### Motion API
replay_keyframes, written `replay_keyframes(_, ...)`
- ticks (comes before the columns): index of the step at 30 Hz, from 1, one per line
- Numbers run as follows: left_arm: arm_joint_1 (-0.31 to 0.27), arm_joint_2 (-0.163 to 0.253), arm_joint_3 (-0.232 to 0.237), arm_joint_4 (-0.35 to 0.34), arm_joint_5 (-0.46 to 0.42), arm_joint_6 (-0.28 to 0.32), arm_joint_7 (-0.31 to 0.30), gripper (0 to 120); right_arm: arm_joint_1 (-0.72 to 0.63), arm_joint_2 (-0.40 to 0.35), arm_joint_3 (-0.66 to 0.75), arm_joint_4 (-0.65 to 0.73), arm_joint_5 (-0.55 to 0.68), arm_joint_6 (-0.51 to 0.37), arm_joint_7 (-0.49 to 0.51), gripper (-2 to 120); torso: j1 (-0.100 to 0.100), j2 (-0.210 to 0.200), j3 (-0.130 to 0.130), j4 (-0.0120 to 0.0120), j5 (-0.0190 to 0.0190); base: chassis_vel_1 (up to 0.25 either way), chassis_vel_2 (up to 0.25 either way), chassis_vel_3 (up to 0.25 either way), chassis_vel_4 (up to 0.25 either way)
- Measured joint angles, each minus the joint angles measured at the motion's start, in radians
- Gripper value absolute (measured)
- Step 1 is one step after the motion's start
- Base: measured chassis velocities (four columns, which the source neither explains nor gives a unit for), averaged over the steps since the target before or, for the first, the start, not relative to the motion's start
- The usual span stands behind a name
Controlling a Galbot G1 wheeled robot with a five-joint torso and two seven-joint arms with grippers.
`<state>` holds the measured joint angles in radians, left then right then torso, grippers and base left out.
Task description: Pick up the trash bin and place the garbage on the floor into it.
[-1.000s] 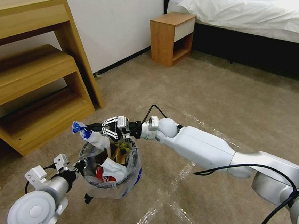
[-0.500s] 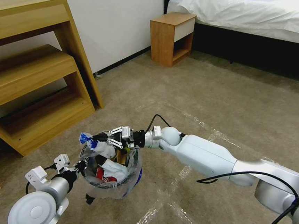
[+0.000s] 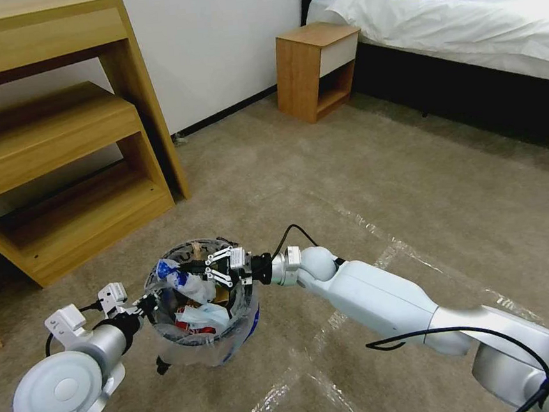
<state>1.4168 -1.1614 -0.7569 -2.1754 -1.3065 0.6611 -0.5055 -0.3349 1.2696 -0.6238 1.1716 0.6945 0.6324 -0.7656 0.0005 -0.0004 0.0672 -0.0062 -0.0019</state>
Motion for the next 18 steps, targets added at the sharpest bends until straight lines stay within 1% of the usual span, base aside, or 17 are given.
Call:
replay_keyframes(2, 0.000, 0.000, 0.000, 0.000, 0.000, 0.000, 0.000, 0, 0.000, 0.000, -0.001, -0.003, 0.000, 0.002, -0.002, 2, 0.000, 0.000, 0.000, 0.0000, 0.0000, 0.000, 0.000, 0.000, 0.000)
replay_keyframes(4, 0.000, 0.000, 0.000, -0.001, 0.000, 0.000, 0.000, 0, 0.002, -0.001, -0.001, -0.010, -0.004, 0.003, -0.004, 10, 0.000, 0.000, 0.000, 0.0000, 0.0000, 0.000, 0.000, 0.000, 0.000)
replay_keyframes(6, 0.000, 0.000, 0.000, -0.001, 0.000, 0.000, 0.000, 0, 0.003, -0.001, -0.001, -0.011, -0.005, 0.004, -0.004, 13, 0.000, 0.000, 0.000, 0.0000, 0.0000, 0.000, 0.000, 0.000, 0.000)
replay_keyframes(7, 0.000, 0.000, 0.000, -0.002, 0.000, 0.000, 0.000, 0, 0.003, -0.001, -0.001, -0.018, -0.007, 0.006, -0.005, 22, 0.000, 0.000, 0.000, -0.0001, 0.0000, 0.000, 0.000, 0.000, 0.000)
replay_keyframes(8, 0.000, 0.000, -0.002, -0.003, -0.001, 0.000, -0.001, 0, 0.002, 0.000, 0.000, -0.023, -0.009, 0.008, -0.005, 26, 0.000, 0.000, 0.000, -0.0001, 0.0000, 0.000, 0.000, 0.000, 0.000)
replay_keyframes(9, 0.000, 0.000, -0.002, -0.003, -0.001, 0.000, -0.001, 0, 0.002, 0.000, 0.000, -0.023, -0.009, 0.008, -0.005, 26, 0.000, 0.000, 0.000, -0.0001, 0.0000, 0.000, 0.000, 0.000, 0.000)
replay_keyframes(10, 0.000, 0.000, -0.003, -0.003, -0.001, 0.000, -0.001, 0, 0.000, 0.000, 0.000, -0.025, -0.011, 0.008, -0.005, 30, 0.000, 0.000, 0.000, -0.0001, 0.0000, 0.000, 0.000, 0.000, 0.000)
replay_keyframes(12, 0.001, 0.001, -0.005, -0.004, -0.002, 0.000, -0.001, 0, -0.001, -0.001, 0.000, -0.032, -0.019, 0.008, -0.010, 42, 0.000, 0.000, 0.000, -0.0001, 0.0000, 0.000, 0.000, 0.000, 0.000)
replay_keyframes(13, 0.001, 0.001, -0.005, -0.004, -0.002, 0.000, -0.001, 0, -0.001, -0.001, 0.000, -0.032, -0.019, 0.008, -0.010, 42, 0.000, 0.000, 0.000, -0.0001, 0.0000, 0.000, 0.000, 0.000, 0.000)
replay_keyframes(17, 0.002, 0.002, -0.007, -0.005, -0.005, 0.000, -0.001, 0, 0.009, -0.002, 0.003, -0.039, -0.022, 0.004, -0.025, 59, 0.000, 0.000, 0.000, 0.0000, 0.0000, 0.000, 0.000, 0.000, 0.000)
replay_keyframes(18, 0.002, 0.002, -0.007, -0.005, -0.005, 0.000, -0.001, 0, 0.009, -0.002, 0.003, -0.039, -0.022, 0.004, -0.025, 59, 0.000, 0.000, 0.000, 0.0000, 0.0000, 0.000, 0.000, 0.000, 0.000)
